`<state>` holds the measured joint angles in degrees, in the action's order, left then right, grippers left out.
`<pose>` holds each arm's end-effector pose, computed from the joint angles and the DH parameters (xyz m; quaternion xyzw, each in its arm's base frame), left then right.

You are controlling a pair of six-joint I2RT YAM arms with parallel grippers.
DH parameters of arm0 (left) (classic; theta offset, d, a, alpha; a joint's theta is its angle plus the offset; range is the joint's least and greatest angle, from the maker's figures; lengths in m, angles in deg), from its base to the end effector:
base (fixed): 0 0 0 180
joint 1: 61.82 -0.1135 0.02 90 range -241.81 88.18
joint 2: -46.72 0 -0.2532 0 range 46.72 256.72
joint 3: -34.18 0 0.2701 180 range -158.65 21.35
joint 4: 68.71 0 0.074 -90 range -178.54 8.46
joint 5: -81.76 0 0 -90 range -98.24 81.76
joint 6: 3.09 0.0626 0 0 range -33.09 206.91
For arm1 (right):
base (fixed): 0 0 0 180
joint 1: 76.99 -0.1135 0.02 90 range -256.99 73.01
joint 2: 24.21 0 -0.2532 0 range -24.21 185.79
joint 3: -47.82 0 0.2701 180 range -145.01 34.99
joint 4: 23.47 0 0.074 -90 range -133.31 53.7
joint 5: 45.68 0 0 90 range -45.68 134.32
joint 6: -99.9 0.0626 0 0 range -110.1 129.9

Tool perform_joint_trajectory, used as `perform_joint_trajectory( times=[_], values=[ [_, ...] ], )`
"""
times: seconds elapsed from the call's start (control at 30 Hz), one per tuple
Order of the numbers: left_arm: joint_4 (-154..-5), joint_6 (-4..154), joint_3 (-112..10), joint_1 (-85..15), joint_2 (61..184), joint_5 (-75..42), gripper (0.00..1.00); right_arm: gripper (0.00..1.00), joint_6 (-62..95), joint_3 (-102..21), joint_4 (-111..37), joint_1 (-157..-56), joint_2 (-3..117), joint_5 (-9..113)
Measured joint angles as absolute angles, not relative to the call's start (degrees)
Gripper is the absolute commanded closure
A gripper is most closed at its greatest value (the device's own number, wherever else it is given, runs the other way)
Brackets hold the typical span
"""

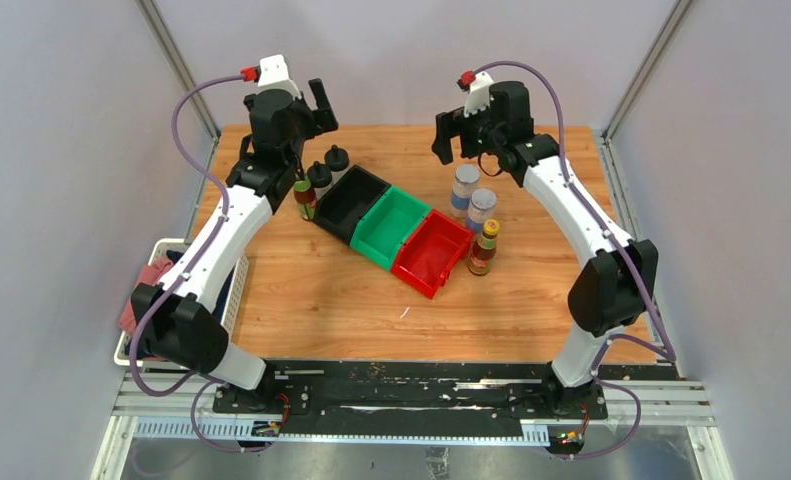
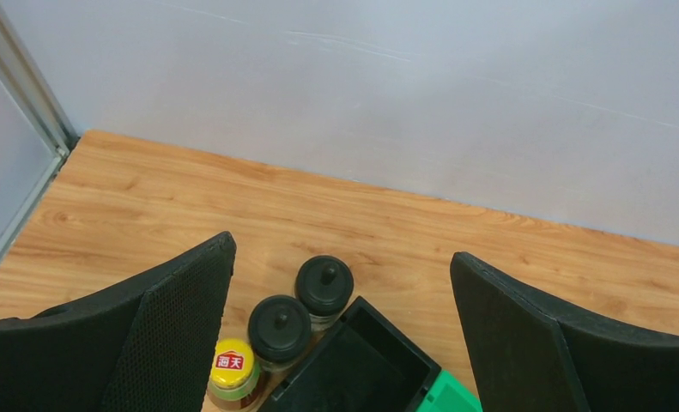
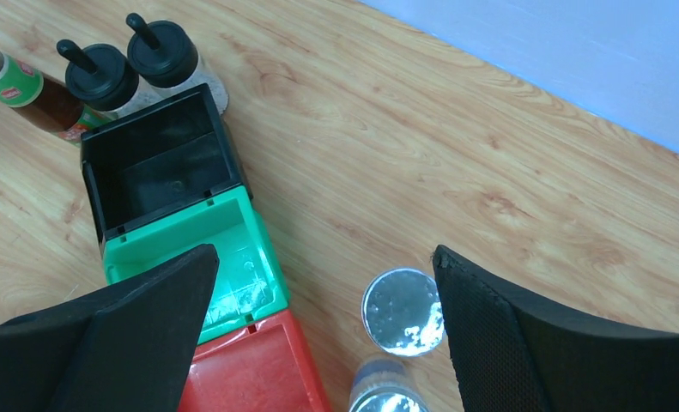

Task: Organize the condiment bottles
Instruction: Pick up the bottle from the center of the board.

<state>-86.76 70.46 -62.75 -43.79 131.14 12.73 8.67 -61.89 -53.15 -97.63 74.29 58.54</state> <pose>0.3786 -0.0997 0.4112 -0.1123 0.7297 -0.0672 0.6711 0.4158 0.1731 0.3738 -0.2238 0.7768 0.1968 0.5547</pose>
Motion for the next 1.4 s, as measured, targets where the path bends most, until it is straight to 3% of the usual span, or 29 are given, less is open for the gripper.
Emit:
perform_joint_trajectory(
  times=[0.17,0.6,0.93,1.4],
  values=[
    [-83.8,73.0,-61.9,-43.8,131.5,11.4,0.00,0.01,8.4,-64.1,-52.4,-97.7,78.3,62.6],
    [-76.1,82.6,-62.2,-43.8,130.5,-8.1,0.00,0.02,4.9,-75.1,-51.2,-101.0,89.4,73.4],
    [-72.0,85.0,-62.1,-43.8,126.3,-21.1,0.00,0.03,0.2,-80.4,-52.8,-106.1,96.4,75.4],
    [-68.7,85.0,-59.6,-43.8,123.9,-28.8,0.00,0.07,-0.3,-80.7,-46.5,-108.0,102.4,76.9]
  ],
)
